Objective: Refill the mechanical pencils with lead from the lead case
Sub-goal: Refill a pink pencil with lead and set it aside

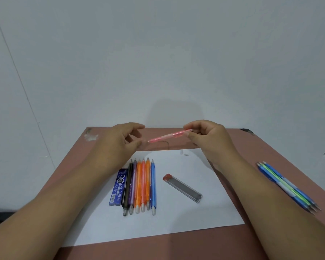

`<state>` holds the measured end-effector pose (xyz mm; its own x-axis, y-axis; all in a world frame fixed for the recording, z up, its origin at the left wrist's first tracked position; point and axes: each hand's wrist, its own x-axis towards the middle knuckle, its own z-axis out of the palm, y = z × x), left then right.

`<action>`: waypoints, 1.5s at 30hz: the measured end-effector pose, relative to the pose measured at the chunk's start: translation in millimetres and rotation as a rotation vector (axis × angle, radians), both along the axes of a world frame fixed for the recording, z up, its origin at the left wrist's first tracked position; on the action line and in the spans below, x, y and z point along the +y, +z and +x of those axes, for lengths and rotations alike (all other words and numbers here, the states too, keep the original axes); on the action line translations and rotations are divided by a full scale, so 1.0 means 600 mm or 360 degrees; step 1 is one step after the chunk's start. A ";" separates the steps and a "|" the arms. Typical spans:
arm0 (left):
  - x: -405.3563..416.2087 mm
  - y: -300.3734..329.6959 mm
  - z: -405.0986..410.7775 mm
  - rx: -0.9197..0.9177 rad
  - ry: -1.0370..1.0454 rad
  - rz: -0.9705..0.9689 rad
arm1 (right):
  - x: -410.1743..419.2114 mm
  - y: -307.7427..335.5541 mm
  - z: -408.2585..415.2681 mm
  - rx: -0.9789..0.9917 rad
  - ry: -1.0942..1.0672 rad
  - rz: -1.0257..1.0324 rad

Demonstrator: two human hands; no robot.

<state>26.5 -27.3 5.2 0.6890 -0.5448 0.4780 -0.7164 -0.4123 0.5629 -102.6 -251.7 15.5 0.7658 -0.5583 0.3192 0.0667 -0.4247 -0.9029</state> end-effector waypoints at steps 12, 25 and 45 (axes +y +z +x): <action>-0.001 -0.002 -0.006 0.0168 -0.0024 0.0086 | -0.034 -0.026 0.016 0.0427 -0.0092 -0.0231; 0.000 -0.002 -0.014 0.0297 -0.0061 0.0093 | -0.043 -0.034 0.020 0.0689 -0.0057 -0.0568; 0.002 0.005 -0.016 0.0259 -0.0051 0.0190 | 0.067 0.039 -0.041 0.1103 0.0786 -0.0950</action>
